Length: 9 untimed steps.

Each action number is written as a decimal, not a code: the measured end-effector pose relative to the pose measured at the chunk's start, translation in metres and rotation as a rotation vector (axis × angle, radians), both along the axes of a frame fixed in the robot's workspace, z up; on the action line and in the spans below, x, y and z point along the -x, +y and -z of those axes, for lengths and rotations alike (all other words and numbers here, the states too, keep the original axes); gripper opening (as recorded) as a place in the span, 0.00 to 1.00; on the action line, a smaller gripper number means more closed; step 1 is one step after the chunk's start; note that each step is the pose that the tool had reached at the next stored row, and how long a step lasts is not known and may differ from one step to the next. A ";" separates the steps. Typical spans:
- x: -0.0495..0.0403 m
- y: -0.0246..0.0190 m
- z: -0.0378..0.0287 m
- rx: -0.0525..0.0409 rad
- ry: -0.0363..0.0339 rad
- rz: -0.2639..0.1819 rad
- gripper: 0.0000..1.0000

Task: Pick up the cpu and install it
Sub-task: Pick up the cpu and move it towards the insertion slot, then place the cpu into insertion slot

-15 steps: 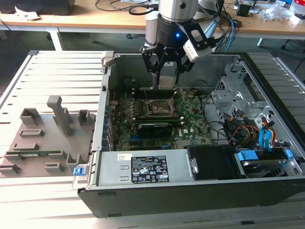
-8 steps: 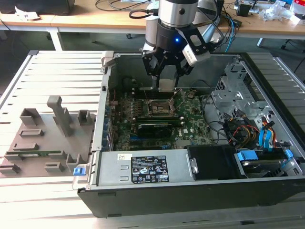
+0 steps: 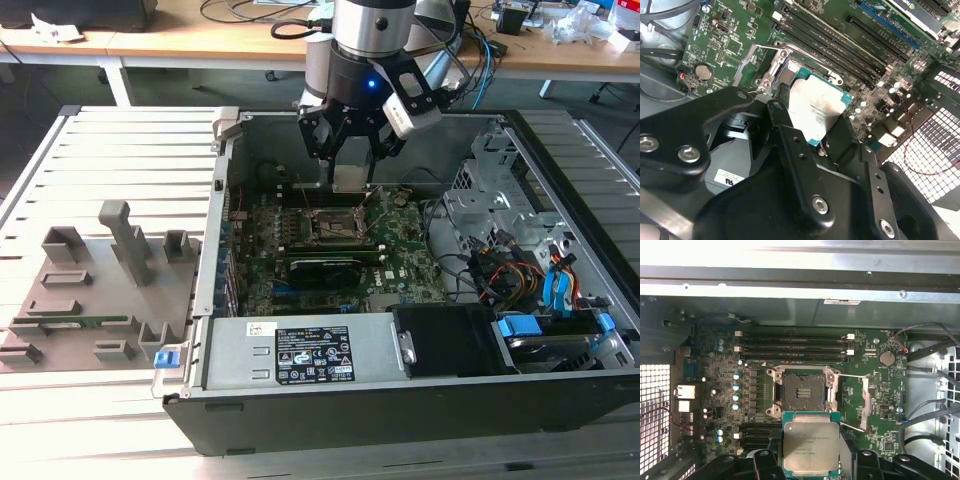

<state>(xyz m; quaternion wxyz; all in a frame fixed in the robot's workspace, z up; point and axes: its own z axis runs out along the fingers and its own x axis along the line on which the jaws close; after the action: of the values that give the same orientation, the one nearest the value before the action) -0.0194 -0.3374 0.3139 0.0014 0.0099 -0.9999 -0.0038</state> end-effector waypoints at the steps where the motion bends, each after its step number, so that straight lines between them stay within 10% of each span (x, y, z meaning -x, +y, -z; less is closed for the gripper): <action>1: 0.0000 0.0000 0.0000 0.0001 0.0000 0.000 0.54; 9: 0.0000 0.0000 0.0000 0.0067 0.0000 0.118 0.54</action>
<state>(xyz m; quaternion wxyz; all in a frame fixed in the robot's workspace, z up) -0.0194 -0.3374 0.3139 0.0012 -0.0489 -0.9988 -0.0005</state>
